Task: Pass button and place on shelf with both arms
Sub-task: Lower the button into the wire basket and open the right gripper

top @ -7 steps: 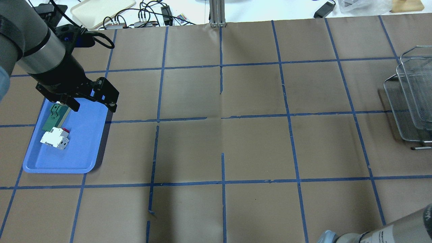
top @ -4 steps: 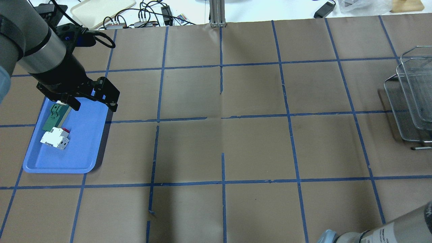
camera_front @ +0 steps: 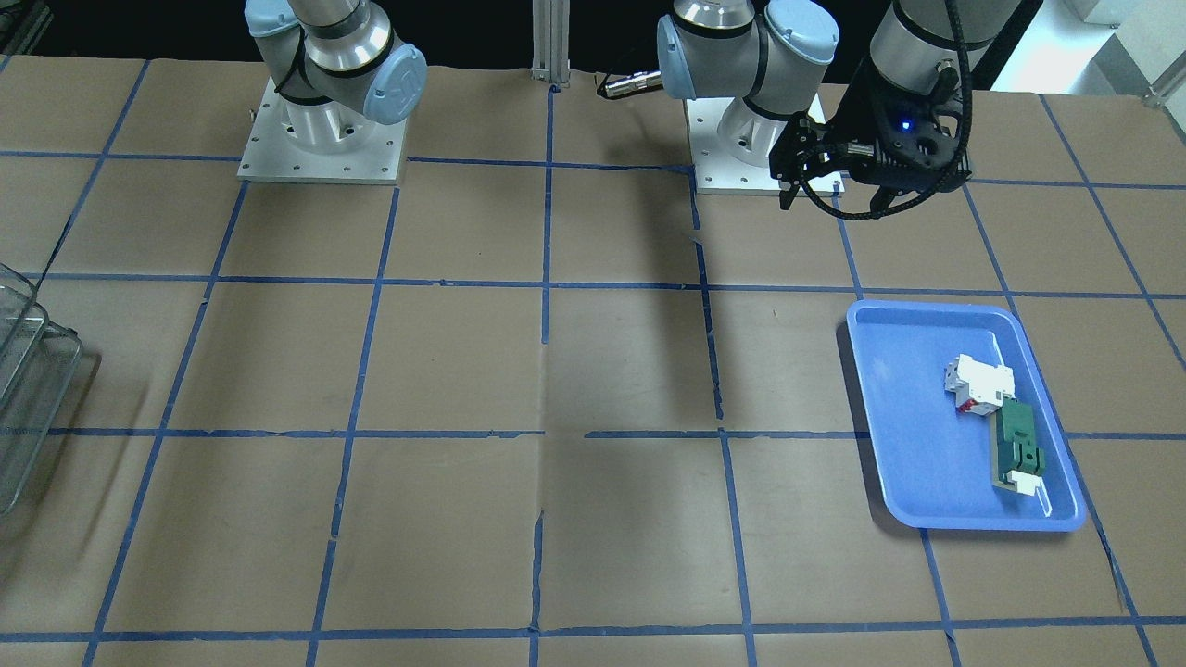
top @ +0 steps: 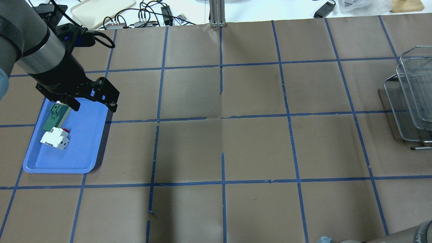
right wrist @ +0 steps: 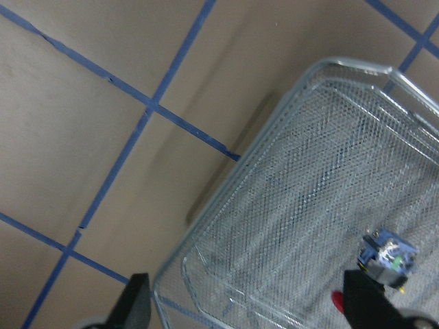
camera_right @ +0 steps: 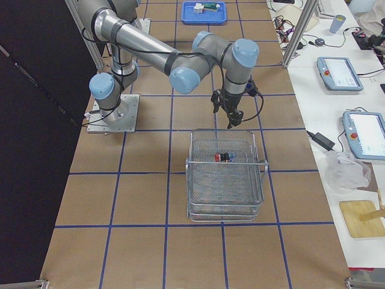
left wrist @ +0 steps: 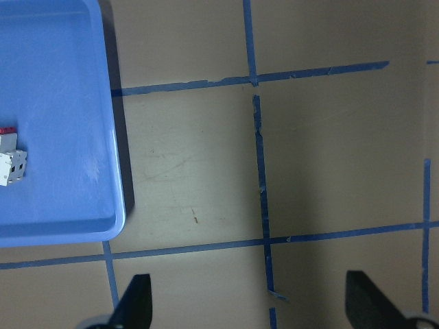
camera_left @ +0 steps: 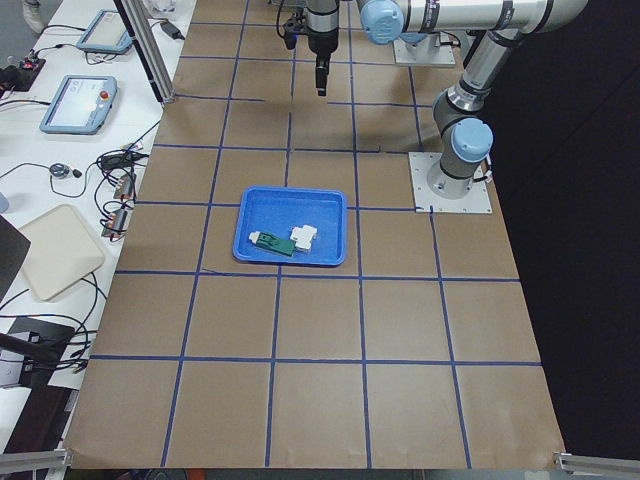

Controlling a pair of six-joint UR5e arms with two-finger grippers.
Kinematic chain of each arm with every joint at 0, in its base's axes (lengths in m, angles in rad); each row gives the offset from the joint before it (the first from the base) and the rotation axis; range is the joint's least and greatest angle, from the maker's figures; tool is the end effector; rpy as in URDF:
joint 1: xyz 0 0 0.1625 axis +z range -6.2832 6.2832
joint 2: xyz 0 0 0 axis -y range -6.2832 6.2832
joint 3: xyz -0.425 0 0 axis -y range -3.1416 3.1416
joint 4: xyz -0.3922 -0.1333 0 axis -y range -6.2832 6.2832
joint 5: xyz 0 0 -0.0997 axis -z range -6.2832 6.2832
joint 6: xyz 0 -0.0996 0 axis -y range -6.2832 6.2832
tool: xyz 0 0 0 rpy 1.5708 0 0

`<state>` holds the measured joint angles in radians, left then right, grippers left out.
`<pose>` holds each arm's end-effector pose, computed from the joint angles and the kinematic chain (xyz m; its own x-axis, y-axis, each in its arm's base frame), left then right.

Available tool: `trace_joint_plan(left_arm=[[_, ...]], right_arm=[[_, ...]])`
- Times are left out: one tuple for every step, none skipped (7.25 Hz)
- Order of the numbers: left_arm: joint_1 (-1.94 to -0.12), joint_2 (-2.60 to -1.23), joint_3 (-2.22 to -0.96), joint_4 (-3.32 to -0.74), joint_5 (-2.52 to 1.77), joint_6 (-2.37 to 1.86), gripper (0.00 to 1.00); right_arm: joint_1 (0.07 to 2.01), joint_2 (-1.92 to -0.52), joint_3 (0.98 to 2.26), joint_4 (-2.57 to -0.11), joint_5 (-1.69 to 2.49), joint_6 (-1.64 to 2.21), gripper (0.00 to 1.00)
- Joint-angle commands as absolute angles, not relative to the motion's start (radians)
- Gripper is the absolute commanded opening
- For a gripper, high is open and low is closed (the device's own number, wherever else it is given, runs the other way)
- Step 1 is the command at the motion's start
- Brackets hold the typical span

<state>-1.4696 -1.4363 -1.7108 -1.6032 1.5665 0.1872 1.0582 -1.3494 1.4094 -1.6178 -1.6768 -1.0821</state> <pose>-0.0895 -0.4424 0.4782 -0.9963 0.0856 0.0113 0.0860 0.9956 0.0364 -0.1791 -0.5685 0.4533 -0.8402 -0.5410 0.0382 -0.5355 0.8386 0.0995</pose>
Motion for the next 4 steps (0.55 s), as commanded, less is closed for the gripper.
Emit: trace_joint_plan(left_arm=[[-1.47,-1.424,-1.712,-1.605,1.568,0.189,1.0],[-1.47,-1.422,-1.715,-1.605,1.569,0.193,1.0],[-1.47,-1.425,-1.715,-1.605,1.568,0.193,1.0],[-1.47,-1.425,-1.715,-1.605,1.568,0.193,1.0]], right_arm=[[1.28,-1.44,1.411,-1.542,-1.661,-0.82,1.0],[1.407,-1.468,1.411,-1.517,-1.642,-0.693,1.0],[1.49,-1.476,1.402,-1.511,-1.605,-0.545,1.0],[1.562,-1.485,1.393,-1.494,-1.565,-0.35,1.0]])
